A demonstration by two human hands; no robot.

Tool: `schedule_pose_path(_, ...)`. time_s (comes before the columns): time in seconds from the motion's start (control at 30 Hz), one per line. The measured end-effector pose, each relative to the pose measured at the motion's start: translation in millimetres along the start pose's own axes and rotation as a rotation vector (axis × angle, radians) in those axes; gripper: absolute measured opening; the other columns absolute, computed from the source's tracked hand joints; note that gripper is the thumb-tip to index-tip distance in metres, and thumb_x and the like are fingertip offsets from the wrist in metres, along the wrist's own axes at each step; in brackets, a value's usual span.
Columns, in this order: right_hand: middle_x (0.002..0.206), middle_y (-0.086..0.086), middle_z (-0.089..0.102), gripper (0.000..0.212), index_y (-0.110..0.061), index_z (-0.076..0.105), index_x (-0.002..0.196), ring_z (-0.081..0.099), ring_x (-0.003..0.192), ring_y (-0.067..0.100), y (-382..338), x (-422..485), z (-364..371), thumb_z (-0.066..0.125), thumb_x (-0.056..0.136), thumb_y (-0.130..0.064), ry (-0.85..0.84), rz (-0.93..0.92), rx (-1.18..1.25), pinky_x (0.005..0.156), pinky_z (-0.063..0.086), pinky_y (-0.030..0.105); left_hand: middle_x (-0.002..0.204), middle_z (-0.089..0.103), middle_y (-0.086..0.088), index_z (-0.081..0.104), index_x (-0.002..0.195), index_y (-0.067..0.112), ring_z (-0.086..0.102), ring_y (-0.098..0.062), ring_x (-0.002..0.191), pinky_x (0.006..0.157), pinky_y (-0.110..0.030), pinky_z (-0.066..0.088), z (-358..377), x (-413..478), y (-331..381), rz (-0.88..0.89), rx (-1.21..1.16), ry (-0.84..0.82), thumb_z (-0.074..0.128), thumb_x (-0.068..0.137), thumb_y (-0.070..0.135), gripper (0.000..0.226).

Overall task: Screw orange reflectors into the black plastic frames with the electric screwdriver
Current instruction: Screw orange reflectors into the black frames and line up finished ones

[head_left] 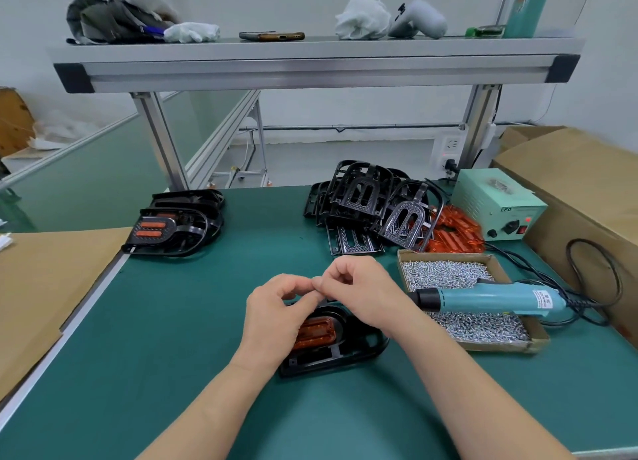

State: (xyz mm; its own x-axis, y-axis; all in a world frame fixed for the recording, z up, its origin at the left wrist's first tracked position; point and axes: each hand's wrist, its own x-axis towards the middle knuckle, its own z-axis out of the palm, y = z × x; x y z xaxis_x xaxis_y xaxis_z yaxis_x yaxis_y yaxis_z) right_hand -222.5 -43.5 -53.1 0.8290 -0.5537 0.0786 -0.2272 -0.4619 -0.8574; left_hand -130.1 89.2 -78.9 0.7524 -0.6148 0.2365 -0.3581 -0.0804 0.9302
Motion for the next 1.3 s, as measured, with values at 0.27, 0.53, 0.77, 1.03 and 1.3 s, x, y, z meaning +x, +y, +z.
schedule_pose_path(0.27, 0.069, -0.015, 0.062, 0.015, -0.02, 0.067, 0.08, 0.053, 0.065, -0.002, 0.9, -20.3, -7.2, 0.071, 0.09, -0.031, 0.242, 0.027, 0.124, 0.067, 0.042, 0.016, 0.086, 0.074, 0.014, 0.076, 0.076, 0.036, 0.067, -0.003, 0.09, 0.083, -0.016, 0.045, -8.3, -1.5, -12.3, 0.059, 0.009, -0.008, 0.075, 0.086, 0.013, 0.026)
schedule_pose_path(0.53, 0.102, 0.007, 0.057, 0.025, -0.006, 0.057, 0.118, 0.056, 0.086, 0.014, 22.0, -67.8, -32.7, 0.059, 0.095, 0.004, 0.707, 0.245, 0.99, 0.077, 0.046, 0.023, 0.089, 0.071, 0.026, 0.075, 0.078, 0.04, 0.058, 0.001, 0.104, 0.088, -0.012, 0.037, -25.9, 2.2, -35.6, 0.039, 0.117, 0.088, 0.074, 0.088, 0.016, 0.025)
schedule_pose_path(0.77, 0.114, 0.019, 0.056, 0.011, 0.0, 0.056, 0.105, 0.05, 0.121, 0.029, 34.9, -108.5, -51.4, 0.046, 0.101, 0.003, 0.768, 0.413, 1.215, 0.108, 0.044, 0.043, 0.09, 0.073, 0.02, 0.076, 0.081, 0.036, 0.057, -0.005, 0.108, 0.087, -0.007, 0.036, -28.9, 3.6, -51.2, 0.049, 0.153, 0.118, 0.073, 0.089, 0.014, 0.024)
schedule_pose_path(1.03, 0.155, 0.019, 0.038, 0.052, 0.004, 0.029, 0.152, 0.035, 0.147, 0.03, 35.5, -81.2, -71.1, 0.044, 0.105, -0.013, 0.835, 0.582, 1.488, 0.123, 0.024, 0.044, 0.089, 0.07, 0.025, 0.076, 0.077, 0.039, 0.054, -0.004, 0.107, 0.086, -0.009, 0.036, -27.5, 1.9, -56.6, 0.044, 0.147, 0.077, 0.076, 0.086, 0.016, 0.024)
schedule_pose_path(1.3, 0.137, 0.01, 0.057, 0.038, -0.011, 0.05, 0.14, 0.056, 0.126, 0.026, 44.8, -50.6, -73.3, 0.051, 0.105, -0.027, 0.912, 0.591, 1.592, 0.112, 0.04, 0.045, 0.086, 0.07, 0.023, 0.075, 0.071, 0.044, 0.054, -0.002, 0.105, 0.087, -0.017, 0.038, -26.5, 2.2, -57.7, 0.026, 0.106, 0.08, 0.079, 0.083, 0.015, 0.032)
